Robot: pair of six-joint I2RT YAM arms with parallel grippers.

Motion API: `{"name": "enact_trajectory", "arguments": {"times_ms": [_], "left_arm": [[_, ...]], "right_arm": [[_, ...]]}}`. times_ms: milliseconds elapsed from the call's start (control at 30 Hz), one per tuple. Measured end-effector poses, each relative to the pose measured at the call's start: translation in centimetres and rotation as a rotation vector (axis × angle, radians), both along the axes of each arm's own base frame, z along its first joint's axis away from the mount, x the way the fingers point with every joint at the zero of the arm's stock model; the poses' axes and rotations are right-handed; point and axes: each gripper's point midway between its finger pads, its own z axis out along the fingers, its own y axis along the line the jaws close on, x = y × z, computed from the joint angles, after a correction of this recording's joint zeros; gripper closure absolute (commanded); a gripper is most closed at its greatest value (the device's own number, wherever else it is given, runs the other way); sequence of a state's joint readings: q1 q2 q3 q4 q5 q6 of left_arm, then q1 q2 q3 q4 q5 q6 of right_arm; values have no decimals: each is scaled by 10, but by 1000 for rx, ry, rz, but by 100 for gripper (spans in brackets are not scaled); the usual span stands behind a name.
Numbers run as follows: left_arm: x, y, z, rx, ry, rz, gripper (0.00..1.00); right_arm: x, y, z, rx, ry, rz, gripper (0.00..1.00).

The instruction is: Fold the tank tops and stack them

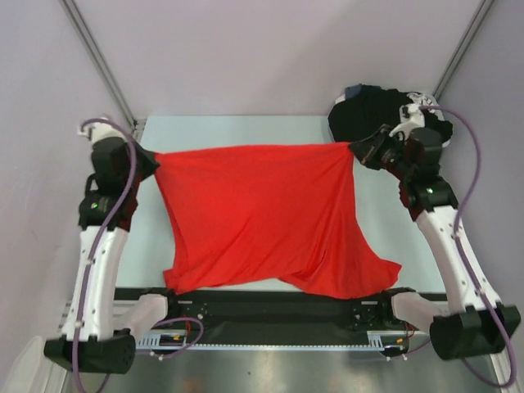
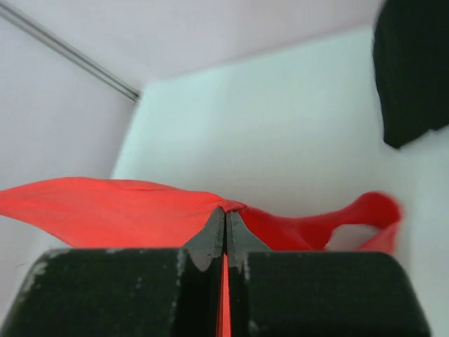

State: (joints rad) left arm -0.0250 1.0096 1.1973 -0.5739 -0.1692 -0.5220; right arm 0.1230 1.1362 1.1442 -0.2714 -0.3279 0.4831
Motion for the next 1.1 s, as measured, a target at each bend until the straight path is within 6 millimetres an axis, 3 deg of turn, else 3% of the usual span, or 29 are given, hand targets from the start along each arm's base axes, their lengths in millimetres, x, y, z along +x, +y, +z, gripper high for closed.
{"name": "enact_trajectory", "arguments": {"times_ms": [133,200,333,433,567,667,767,867,967,1100], "left_arm": [[-56,8,100,10,-243,33,99],[-92,10,134,8,-353,37,100],[-172,11,180,0,-537,36,100],[-217,11,208,-5,-632,29,100],[-252,7,241,-7,-702,3,100],[-262,4,269,-9,-754,-18,100],[-249,-1,269,-10,-737,-40,100],[-205,-8,251,-16,-644,-75,100],[-134,-15,225,-32,-500,-101,100],[-15,-20,187,-53,-267,-114,100]], "right_arm": [[-51,-5,78,27,-250,13,100],[-81,-6,111,39,-370,27,100],[-153,-11,165,48,-596,55,100],[-206,-18,206,53,-757,53,100],[-255,-25,252,59,-906,41,100],[-266,-27,267,60,-946,38,100],[-251,-26,263,60,-912,35,100],[-210,-20,255,65,-829,42,100],[-150,-10,241,82,-720,53,100],[-50,6,224,99,-541,71,100]]}}
